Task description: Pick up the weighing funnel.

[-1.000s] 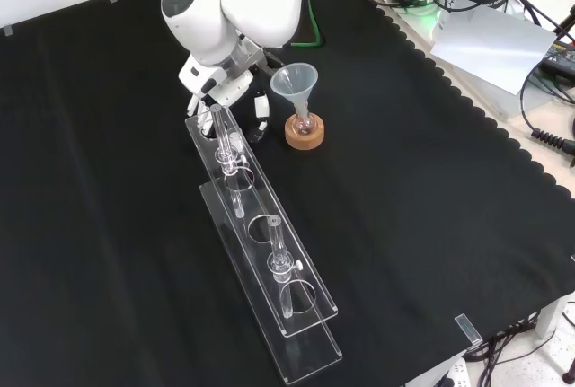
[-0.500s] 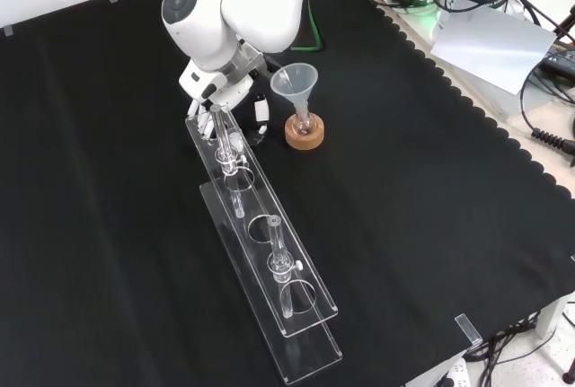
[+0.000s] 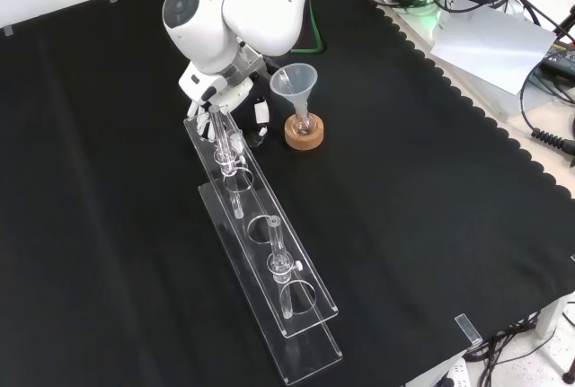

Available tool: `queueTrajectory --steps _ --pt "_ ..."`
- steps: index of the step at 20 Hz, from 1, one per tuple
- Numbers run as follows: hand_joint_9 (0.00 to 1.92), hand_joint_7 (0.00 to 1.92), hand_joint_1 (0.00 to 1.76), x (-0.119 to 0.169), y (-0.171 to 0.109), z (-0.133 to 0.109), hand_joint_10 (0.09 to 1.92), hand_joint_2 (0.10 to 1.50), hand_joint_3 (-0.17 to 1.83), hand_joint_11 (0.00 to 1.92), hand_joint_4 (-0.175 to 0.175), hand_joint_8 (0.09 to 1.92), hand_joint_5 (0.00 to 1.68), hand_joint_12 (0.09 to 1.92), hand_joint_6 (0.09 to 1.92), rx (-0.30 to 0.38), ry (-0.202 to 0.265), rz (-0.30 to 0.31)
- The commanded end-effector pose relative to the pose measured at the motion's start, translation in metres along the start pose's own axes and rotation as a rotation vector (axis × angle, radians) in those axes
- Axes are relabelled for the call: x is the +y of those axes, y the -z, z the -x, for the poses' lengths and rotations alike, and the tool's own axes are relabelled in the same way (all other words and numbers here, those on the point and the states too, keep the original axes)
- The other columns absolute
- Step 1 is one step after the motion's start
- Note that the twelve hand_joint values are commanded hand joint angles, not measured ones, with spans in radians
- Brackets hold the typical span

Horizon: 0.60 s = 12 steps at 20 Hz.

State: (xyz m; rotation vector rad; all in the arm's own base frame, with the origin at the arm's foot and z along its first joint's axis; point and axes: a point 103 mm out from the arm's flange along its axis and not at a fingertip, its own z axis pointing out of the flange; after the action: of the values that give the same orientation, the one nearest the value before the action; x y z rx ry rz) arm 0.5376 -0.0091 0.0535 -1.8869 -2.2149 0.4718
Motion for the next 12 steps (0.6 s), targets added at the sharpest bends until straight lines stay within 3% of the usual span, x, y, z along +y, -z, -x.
queueTrajectory --steps 1,12 --pt "0.91 0.68 1.08 -0.001 0.001 0.001 0.53 0.71 0.65 0.6 0.175 0.7 1.14 1.23 0.89 -0.037 -0.028 -0.007" --pt "0.99 0.74 1.09 -0.02 0.039 0.022 0.48 0.65 0.77 0.71 0.175 0.69 1.14 1.17 0.96 -0.032 -0.062 0.044"
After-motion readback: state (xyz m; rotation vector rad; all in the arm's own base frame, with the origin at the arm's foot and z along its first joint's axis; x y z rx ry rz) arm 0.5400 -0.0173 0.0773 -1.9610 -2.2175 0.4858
